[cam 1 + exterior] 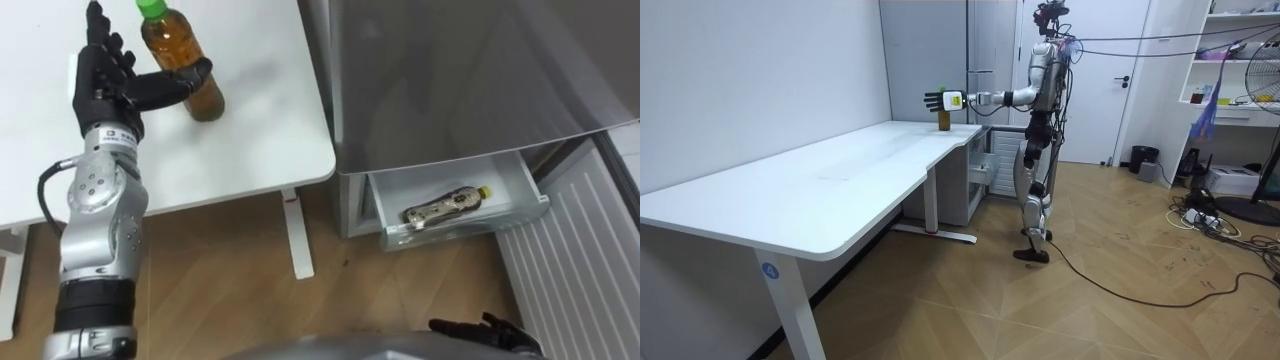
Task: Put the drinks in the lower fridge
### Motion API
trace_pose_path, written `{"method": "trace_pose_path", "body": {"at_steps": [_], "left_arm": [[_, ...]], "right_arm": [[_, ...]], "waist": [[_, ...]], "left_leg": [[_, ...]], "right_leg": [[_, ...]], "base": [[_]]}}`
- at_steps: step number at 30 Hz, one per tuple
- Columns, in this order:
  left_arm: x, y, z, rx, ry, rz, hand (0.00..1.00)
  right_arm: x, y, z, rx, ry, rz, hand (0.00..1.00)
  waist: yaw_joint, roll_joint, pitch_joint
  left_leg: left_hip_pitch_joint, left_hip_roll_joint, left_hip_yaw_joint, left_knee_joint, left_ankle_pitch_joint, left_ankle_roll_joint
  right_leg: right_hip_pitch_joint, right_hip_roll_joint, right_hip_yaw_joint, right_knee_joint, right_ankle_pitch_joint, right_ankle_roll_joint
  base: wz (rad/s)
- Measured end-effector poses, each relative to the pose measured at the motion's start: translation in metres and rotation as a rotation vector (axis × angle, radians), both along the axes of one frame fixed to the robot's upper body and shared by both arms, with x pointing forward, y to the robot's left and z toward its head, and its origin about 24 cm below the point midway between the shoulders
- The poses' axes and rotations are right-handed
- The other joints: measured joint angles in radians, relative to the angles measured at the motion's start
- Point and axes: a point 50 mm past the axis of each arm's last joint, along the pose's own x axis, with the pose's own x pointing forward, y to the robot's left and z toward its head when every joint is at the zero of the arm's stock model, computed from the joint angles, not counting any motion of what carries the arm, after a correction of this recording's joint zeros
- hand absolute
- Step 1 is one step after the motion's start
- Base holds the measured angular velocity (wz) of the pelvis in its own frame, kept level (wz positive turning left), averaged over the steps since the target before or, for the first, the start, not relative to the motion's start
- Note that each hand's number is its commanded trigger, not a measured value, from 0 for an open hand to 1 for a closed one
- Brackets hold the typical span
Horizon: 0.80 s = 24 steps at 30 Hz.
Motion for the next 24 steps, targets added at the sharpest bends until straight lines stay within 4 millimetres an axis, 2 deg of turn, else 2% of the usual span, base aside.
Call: {"method": "trace_pose_path", "body": {"at_steps": [8,13,20,24], "left_arm": [[0.002,0.000,0.000,-0.005,0.002,0.000,0.00],[0.011,0.004,-0.010,-0.023,0.057,0.021,0.00],[0.018,0.011,-0.020,-0.045,0.119,0.048,0.00],[0.018,0.021,-0.016,-0.029,0.124,0.056,0.00]], "right_arm": [[0.000,0.000,0.000,0.002,0.006,-0.002,0.00],[-0.002,-0.002,0.000,0.000,0.018,-0.010,0.00],[-0.016,-0.004,-0.001,-0.010,0.068,-0.019,0.00],[-0.024,-0.004,-0.002,-0.030,0.125,0.030,0.00]], "waist": [[-0.010,0.001,-0.0005],[-0.010,0.000,-0.0008],[-0.011,-0.016,0.0010],[-0.010,-0.020,-0.0041]], "left_leg": [[0.002,0.000,0.005,0.001,0.000,0.000],[0.017,0.001,0.010,-0.002,0.000,0.000],[0.030,0.001,0.019,-0.007,0.000,0.000],[0.037,0.005,0.032,-0.013,0.000,0.000]], "right_leg": [[-0.001,0.000,0.005,0.001,0.000,0.000],[0.006,0.001,0.016,0.001,0.000,0.000],[0.011,0.003,0.032,0.002,0.000,0.000],[0.011,0.007,0.045,0.004,0.001,-0.001]], "base": [[0.00],[-0.05],[-0.05],[-0.09]]}}
